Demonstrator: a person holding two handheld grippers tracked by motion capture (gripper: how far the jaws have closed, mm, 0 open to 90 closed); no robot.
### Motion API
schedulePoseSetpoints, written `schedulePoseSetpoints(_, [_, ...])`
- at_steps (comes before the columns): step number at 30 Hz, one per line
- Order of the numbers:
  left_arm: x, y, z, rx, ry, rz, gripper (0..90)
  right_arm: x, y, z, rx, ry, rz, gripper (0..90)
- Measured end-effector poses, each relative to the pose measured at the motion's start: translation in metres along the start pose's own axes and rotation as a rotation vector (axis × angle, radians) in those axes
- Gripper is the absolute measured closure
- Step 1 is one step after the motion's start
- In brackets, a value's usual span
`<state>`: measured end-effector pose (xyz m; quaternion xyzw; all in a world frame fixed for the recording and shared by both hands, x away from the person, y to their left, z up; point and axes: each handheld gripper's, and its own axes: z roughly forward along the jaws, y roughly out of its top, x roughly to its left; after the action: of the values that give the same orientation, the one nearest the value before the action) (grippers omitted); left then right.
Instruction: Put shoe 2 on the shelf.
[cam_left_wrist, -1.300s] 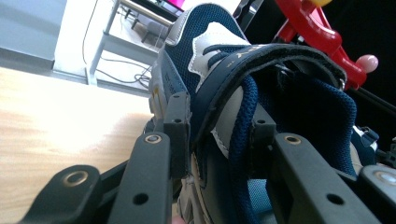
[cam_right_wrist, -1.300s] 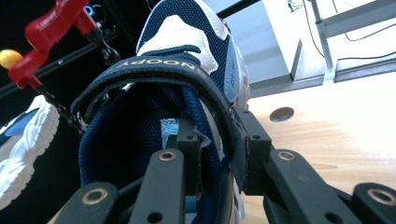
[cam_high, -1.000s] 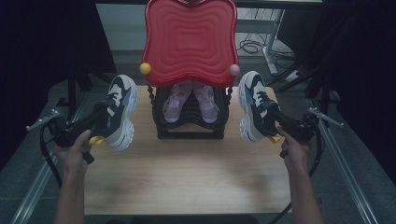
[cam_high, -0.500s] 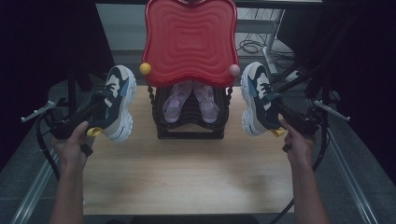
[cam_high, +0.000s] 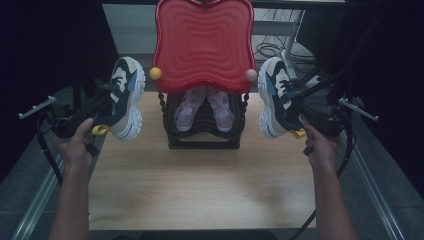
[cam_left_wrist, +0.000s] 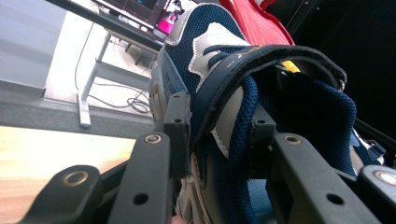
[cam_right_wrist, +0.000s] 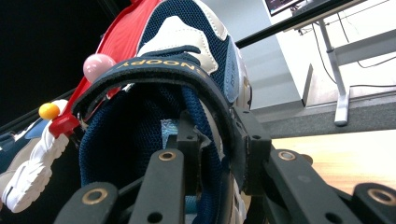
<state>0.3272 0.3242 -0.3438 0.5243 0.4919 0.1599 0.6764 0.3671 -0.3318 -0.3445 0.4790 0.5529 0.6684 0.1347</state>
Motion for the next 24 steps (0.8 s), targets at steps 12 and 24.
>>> schedulePoseSetpoints(12, [-0.003,0.017,0.007,-0.021,0.0,0.009,69.0,0.005,0.016,0.004,-0.014,-0.009,-0.009,74.9])
schedulePoseSetpoints(24, [-0.012,0.044,0.017,-0.05,-0.018,0.016,69.0,0.016,0.041,0.01,-0.029,-0.005,-0.017,74.8])
